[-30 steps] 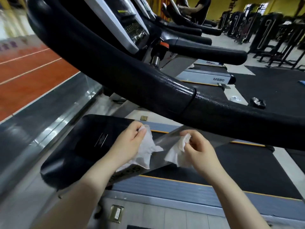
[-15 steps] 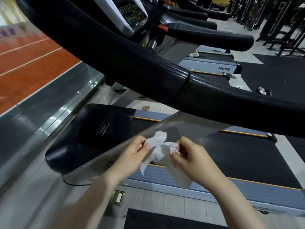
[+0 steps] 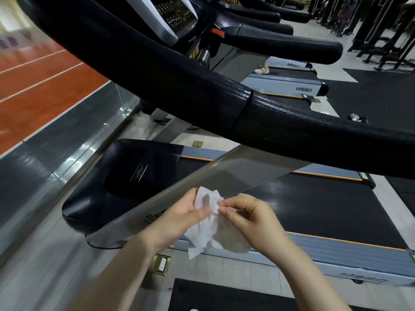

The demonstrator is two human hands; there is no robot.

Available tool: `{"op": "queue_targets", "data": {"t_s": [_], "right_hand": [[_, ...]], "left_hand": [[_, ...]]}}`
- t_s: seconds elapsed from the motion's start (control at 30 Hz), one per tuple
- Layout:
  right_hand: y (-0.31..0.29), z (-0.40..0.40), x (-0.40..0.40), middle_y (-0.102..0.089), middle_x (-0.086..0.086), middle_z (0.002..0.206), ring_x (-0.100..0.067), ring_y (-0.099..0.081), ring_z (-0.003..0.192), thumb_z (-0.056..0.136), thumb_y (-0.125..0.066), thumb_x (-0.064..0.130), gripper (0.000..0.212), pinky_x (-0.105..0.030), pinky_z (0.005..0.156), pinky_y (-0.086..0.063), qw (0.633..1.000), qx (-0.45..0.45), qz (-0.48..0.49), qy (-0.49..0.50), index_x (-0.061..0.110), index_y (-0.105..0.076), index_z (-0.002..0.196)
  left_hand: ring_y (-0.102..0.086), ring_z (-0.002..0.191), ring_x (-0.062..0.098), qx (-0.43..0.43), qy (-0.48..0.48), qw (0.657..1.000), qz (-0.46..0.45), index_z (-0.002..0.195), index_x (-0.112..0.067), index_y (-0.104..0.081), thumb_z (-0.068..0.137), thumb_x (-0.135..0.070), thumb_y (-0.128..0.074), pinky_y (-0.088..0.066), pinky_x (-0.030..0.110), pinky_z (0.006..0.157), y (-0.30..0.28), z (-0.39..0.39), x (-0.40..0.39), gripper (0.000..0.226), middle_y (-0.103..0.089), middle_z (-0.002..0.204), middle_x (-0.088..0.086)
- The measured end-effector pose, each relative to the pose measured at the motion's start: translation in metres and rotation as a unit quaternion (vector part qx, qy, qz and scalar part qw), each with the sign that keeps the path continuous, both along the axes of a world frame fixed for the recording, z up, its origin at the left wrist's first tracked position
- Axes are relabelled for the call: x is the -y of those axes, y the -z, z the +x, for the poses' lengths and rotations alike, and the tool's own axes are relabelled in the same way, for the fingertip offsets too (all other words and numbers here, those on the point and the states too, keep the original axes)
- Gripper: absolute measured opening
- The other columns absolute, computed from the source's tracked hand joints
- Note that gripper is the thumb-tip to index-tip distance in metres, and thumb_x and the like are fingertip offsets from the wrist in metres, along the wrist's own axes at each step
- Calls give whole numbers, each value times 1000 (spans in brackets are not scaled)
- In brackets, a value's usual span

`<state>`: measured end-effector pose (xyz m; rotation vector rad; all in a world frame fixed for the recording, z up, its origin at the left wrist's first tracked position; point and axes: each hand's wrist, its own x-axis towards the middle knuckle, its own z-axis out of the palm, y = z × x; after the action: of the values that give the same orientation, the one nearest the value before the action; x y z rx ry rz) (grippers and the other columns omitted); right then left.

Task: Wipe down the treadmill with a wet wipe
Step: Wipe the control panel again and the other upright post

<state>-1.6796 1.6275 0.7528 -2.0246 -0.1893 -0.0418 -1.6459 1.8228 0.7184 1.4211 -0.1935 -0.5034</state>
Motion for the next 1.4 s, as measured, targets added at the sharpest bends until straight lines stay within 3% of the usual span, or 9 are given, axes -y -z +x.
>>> {"op": "queue_targets", "data": {"t_s": [0.23, 0.33, 0.47, 0.6, 0.77, 0.97, 1.13, 1.23, 1.4], "right_hand": [[25, 14, 24, -64, 8, 67, -4, -51, 60, 92, -65, 21, 15, -21, 58, -41, 991, -96, -6, 94, 24, -67, 78], [44, 14, 35, -67, 7, 83, -13, -59, 72, 94, -60, 27, 5, -27, 63, -42, 958, -61, -225, 165, 23, -63, 95], [35, -7, 19, -62, 12, 92, -7, -59, 87, 91, -62, 18, 10, -14, 71, -43, 982, 112, -67, 139, 25, -58, 97], [39, -11, 11, -56, 15, 133, -3, -55, 121, 78, -71, 51, 71, -26, 101, -45, 974, -186, 120, -39, 29, -43, 138], [46, -2, 26, -64, -19, 125, -36, -60, 118, 86, -66, 9, 41, -44, 101, -47, 892, -304, 306, -138, 3, -60, 126], [54, 1, 34, -61, -8, 79, -24, -55, 74, 56, -71, 7, 23, -33, 65, -41, 919, -220, 324, -45, 16, -64, 76], [38, 3, 39, -65, -23, 97, -33, -62, 87, 66, -55, -5, 19, -38, 74, -50, 898, -146, 395, -126, 7, -70, 71], [26, 10, 40, -71, -11, 96, -29, -66, 90, 74, -56, -9, 27, -41, 77, -54, 962, -70, 246, -96, 11, -73, 70], [10, 32, 33, -71, 9, 100, -13, -67, 95, 70, -64, -20, 42, -21, 80, -50, 989, 95, 42, -101, 18, -75, 83]], "left_hand": [[-68, 106, 20, 46, 6, 990, 130, 114, -18, -59, 76, -26, -74, -54, 45, 94, 3, 3, -5, 41, -72, 110, 2], [-69, 103, 17, 41, 7, 984, 176, 111, -20, -62, 81, -32, -70, -53, 49, 96, 6, 4, -9, 34, -72, 109, 0], [-70, 102, 18, 15, -19, 985, 171, 113, -18, -64, 89, -32, -63, -52, 51, 98, 7, 0, -7, 28, -73, 108, 1], [-68, 109, 23, 2, -11, 995, 102, 121, -14, -60, 92, -28, -62, -53, 44, 96, 3, -3, -1, 33, -72, 114, 6], [-67, 109, 19, 1, 44, 996, 71, 125, -16, -54, 83, -17, -69, -54, 33, 85, -3, 0, -7, 44, -70, 115, 2], [-64, 84, 10, 96, 3, 992, 77, 102, -18, -59, 85, 13, -62, -51, 22, 73, -6, 2, -11, 35, -69, 88, -3], [-64, 98, 20, 27, 78, 995, -54, 87, -8, -57, 67, 9, -42, -50, 28, 82, -4, 3, -26, 30, -71, 81, 11], [-62, 102, 30, -34, 83, 988, -122, 91, -12, -63, 76, -13, -54, -50, 33, 83, -4, 12, -25, 17, -69, 91, 17], [-61, 118, 15, 13, 115, 990, 75, 133, -15, -53, 89, -23, -62, -51, 26, 92, 0, 32, -7, 46, -63, 130, 0]]}}
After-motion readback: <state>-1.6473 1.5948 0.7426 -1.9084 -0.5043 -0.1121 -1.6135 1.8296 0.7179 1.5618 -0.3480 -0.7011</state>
